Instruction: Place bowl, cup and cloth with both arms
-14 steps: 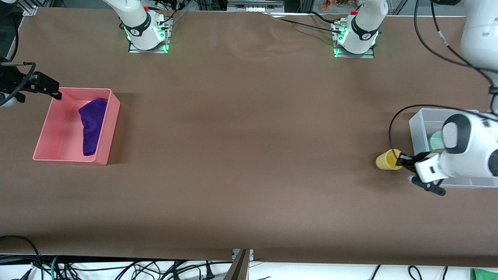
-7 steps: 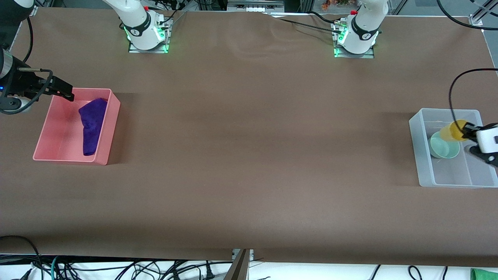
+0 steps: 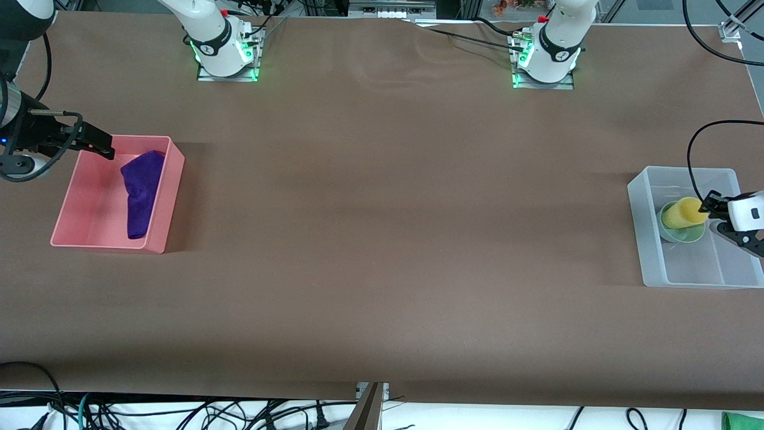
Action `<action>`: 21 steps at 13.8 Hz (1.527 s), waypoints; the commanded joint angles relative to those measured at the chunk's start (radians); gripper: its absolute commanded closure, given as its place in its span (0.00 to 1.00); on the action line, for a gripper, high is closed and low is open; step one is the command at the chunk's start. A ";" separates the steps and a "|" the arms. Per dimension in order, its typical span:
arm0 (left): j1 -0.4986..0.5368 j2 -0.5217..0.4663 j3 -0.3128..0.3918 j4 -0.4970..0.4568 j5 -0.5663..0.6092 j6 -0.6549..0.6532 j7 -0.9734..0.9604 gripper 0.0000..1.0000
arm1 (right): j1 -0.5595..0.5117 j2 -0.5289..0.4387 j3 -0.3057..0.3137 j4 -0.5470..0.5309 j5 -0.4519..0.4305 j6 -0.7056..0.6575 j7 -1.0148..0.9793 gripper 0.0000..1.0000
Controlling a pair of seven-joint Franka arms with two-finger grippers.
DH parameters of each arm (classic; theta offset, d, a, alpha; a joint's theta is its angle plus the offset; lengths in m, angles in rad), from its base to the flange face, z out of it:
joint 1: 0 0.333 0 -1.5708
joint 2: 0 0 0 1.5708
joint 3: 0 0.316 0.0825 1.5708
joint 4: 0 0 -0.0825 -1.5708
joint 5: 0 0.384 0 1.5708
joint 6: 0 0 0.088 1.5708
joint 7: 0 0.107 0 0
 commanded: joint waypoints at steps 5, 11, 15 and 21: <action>-0.013 -0.120 -0.180 0.105 -0.116 -0.230 -0.036 0.00 | 0.003 0.021 0.006 0.034 -0.019 -0.006 0.012 0.00; -0.115 -0.205 -0.347 0.104 -0.205 -0.309 -0.629 0.00 | 0.003 0.022 0.006 0.034 -0.018 -0.008 0.011 0.00; -0.519 -0.382 0.089 0.049 -0.404 -0.292 -0.796 0.00 | 0.004 0.022 0.006 0.032 -0.016 -0.009 0.012 0.00; -0.616 -0.668 0.155 -0.307 -0.426 -0.071 -0.797 0.00 | 0.000 0.022 0.004 0.032 -0.015 -0.011 0.012 0.00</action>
